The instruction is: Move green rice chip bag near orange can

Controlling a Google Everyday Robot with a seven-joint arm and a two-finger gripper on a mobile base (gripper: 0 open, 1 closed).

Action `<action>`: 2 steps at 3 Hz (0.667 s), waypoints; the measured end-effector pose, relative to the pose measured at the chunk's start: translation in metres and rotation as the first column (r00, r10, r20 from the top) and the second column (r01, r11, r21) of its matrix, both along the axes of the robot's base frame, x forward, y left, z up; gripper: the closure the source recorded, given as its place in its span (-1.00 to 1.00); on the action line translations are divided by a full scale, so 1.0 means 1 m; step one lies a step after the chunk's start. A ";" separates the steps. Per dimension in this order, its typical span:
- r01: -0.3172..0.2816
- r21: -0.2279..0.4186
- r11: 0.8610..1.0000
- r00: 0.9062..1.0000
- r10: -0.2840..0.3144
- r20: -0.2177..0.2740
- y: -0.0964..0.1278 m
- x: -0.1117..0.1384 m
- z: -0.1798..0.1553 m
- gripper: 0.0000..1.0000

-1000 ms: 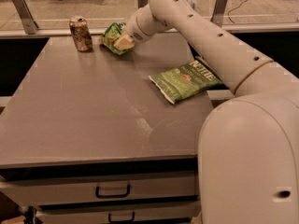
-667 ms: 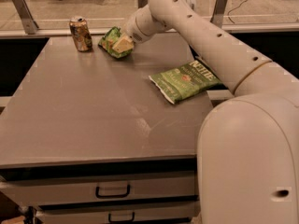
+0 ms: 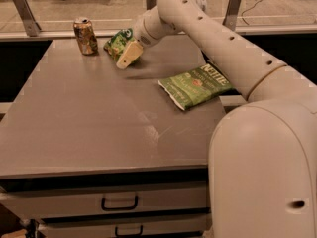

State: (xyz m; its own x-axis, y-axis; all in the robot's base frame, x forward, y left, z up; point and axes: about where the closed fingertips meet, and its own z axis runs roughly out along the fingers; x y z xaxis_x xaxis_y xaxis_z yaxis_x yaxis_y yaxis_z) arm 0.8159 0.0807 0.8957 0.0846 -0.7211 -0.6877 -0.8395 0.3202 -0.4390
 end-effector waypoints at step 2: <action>-0.004 0.093 0.996 0.998 -0.002 0.068 -0.079 -0.048 0.066 -1.00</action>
Offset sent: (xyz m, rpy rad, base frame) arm -0.0838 -0.1928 0.1446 0.2509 -0.1684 -0.0366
